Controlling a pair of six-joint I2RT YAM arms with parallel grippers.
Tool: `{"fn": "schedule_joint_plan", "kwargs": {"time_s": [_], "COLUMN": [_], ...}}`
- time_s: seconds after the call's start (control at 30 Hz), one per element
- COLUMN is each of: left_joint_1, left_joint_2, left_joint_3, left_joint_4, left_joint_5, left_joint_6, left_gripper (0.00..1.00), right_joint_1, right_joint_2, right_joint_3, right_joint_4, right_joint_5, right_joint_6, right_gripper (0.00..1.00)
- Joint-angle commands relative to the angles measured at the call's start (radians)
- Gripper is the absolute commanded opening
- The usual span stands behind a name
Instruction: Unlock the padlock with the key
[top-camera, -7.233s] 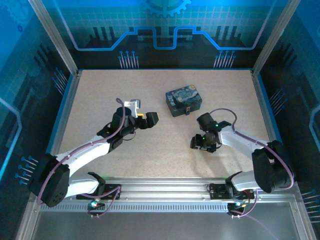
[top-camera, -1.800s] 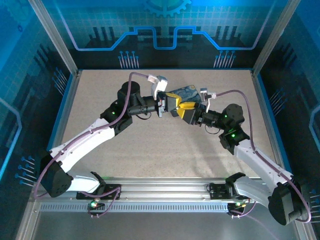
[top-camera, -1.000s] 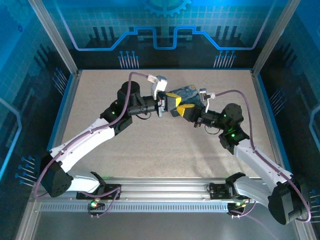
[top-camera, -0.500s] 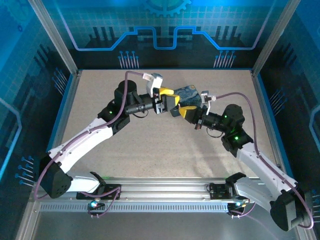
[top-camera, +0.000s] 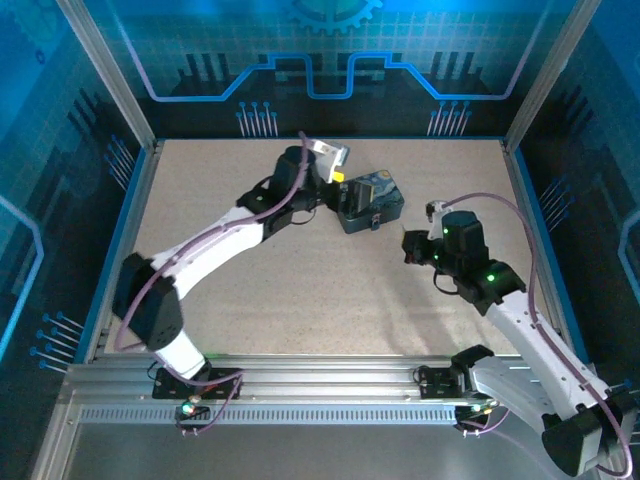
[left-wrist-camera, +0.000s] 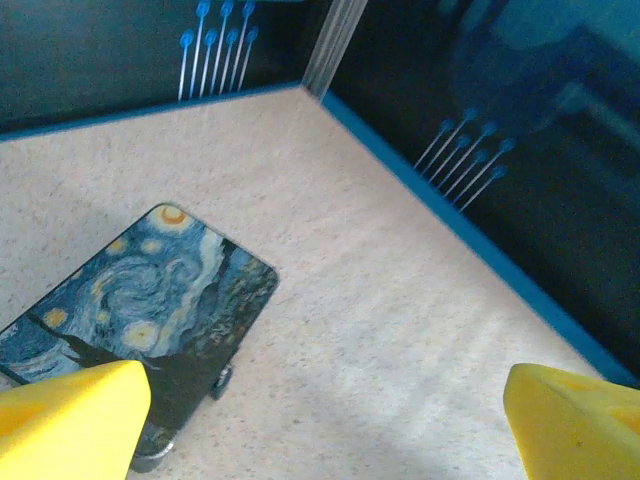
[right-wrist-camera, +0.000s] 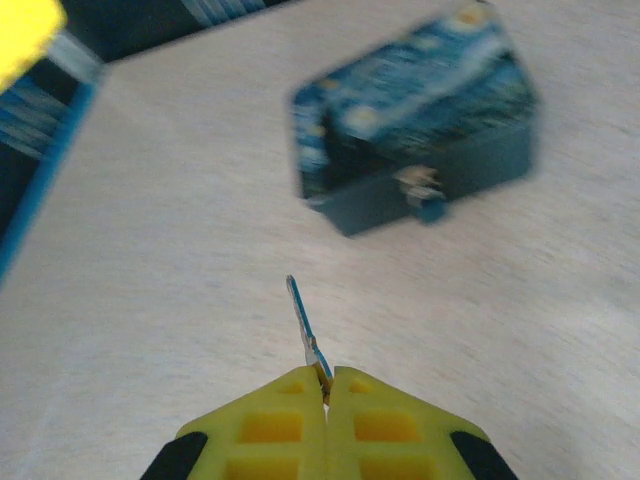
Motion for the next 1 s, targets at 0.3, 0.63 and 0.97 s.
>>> {"fn": "schedule_joint_plan", "kwargs": {"time_s": [0.3, 0.63, 0.97], "left_joint_1": [-0.079, -0.117, -0.123], "left_joint_2": [0.504, 0.768, 0.875], "left_joint_3": [0.567, 0.887, 0.999], "left_joint_4": [-0.336, -0.425, -0.461], "left_joint_5": [-0.113, -0.124, -0.11], "left_joint_6": [0.119, 0.164, 0.162], "left_gripper": [0.92, 0.91, 0.89], "right_joint_1": [-0.04, -0.064, -0.082], "right_joint_2": [-0.015, -0.017, -0.025], "right_joint_3": [0.011, -0.02, -0.031], "right_joint_4": [-0.296, -0.286, -0.283], "right_joint_5": [0.246, 0.211, 0.184], "right_joint_6": [0.059, 0.058, 0.056], "right_gripper": [0.0, 0.0, 0.0]}}
